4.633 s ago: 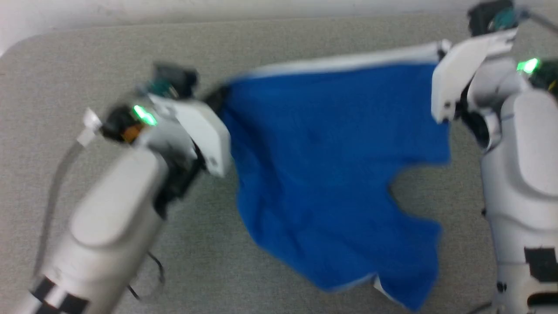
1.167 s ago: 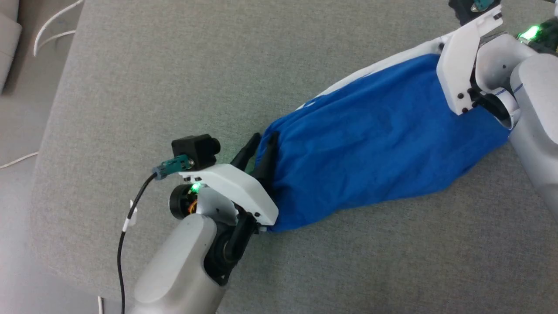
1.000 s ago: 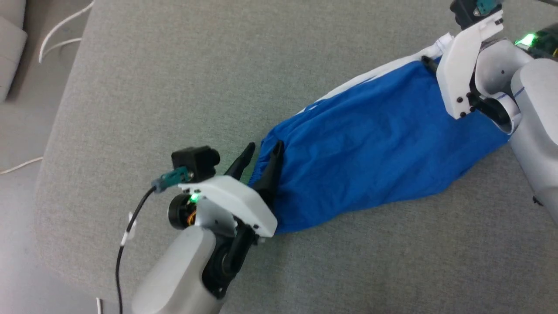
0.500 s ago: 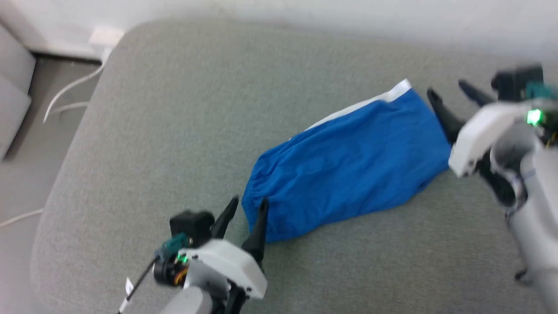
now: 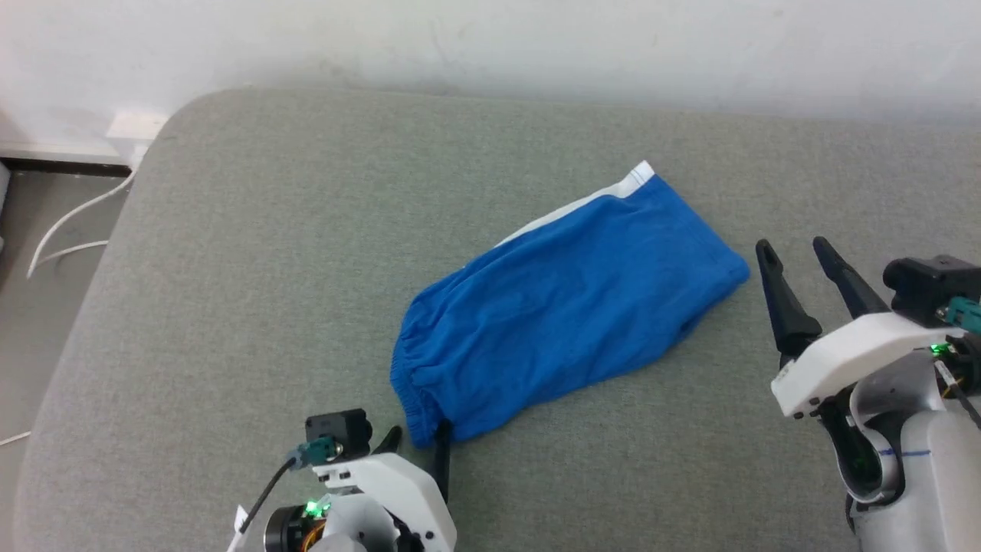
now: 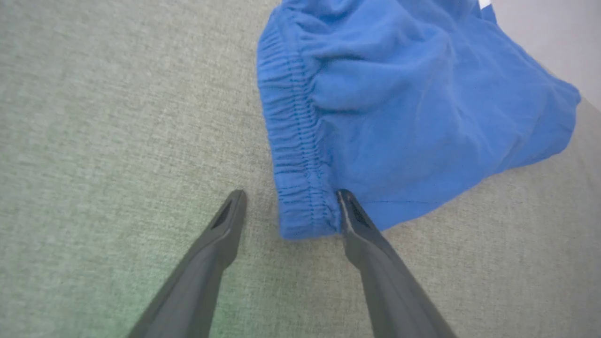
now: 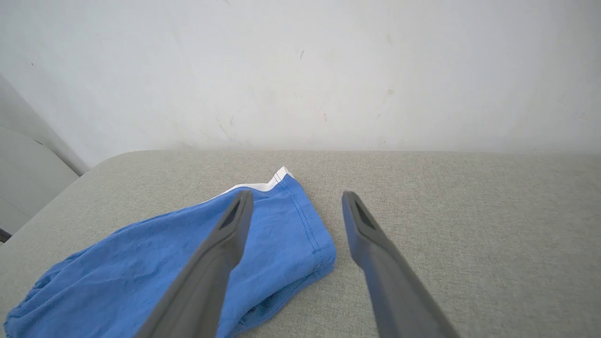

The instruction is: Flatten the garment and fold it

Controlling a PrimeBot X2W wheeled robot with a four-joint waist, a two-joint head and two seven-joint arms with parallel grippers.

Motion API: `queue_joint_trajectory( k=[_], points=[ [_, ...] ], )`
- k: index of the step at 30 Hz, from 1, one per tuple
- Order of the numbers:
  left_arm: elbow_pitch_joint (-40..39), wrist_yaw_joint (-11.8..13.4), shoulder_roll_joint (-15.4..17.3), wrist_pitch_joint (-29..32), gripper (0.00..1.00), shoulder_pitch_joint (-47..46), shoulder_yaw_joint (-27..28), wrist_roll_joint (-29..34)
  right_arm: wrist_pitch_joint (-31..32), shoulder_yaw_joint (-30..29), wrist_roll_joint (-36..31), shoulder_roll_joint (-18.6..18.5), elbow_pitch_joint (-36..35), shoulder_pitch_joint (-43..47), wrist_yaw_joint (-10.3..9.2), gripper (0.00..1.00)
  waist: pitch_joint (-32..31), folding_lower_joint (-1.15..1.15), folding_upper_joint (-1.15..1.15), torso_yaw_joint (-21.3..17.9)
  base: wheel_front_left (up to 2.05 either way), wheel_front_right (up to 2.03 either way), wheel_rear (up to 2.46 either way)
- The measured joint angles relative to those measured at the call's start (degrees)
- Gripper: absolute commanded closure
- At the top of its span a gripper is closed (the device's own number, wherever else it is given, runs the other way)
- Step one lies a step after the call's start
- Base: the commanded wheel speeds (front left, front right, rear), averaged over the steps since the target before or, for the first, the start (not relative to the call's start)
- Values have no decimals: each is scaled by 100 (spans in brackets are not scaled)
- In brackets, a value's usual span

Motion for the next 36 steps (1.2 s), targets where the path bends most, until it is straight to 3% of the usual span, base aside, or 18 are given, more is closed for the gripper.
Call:
queue_joint_trajectory(
  k=[8, 9, 10, 11, 15, 21, 26, 32, 33, 34, 35, 36],
  points=[
    [428, 71, -127, 380, 0, -364, 40, -154, 210, 12, -307, 135, -240, 224, 0, 0, 120, 0, 0, -143, 0, 0, 0],
    [434, 70, -122, 445, 45, -383, 35, -179, 243, 11, -379, 138, -226, 240, 0, 0, 126, 0, 0, -150, 0, 0, 0],
    [432, 65, -111, 470, 76, -402, 27, -202, 242, 14, -445, 141, -201, 246, 0, 0, 132, -1, 0, -153, 0, 0, 0],
    [431, 64, -98, 483, 100, -408, 26, -203, 231, 8, -491, 146, -165, 245, 0, 0, 137, 0, 0, -154, 0, 0, 0],
    [404, -22, -90, 547, 100, -430, -35, -233, 113, -66, -751, 155, 204, 139, 0, 0, 167, 1, 0, -113, 0, 0, 0],
    [299, -88, -108, 560, 100, -474, -108, -245, 289, -78, -854, 159, 1306, -572, 0, 0, 269, 1, 0, 10, 0, 0, 0],
    [242, -154, -148, 550, 100, -524, -143, -243, 761, -216, -1020, 163, 2256, -1368, 0, 0, 399, 1, 0, 121, 0, 0, 0],
    [223, -215, -201, 490, 100, -596, -175, -245, 1751, -399, -1552, 165, 2998, -1881, 0, 0, 555, 1, 0, 255, 0, 0, 0],
    [223, -215, -216, 475, 100, -600, -170, -250, 1926, -413, -1650, 163, 3031, -1949, 1, 4, 571, 1, 0, 273, 0, 0, 0],
    [225, -218, -233, 458, 100, -602, -170, -257, 2108, -414, -1694, 163, 3045, -2018, 1, 24, 582, 1, 0, 289, 0, 0, 0],
    [225, -224, -240, 457, 100, -604, -170, -257, 2257, -410, -1691, 159, 3049, -2069, 1, 64, 589, 1, 0, 302, 0, 0, 0],
    [229, -241, -240, 456, 100, -605, -169, -259, 2372, -386, -1685, 158, 3039, -2092, 1, 91, 593, 1, 0, 307, 0, 0, 0]
  ],
)
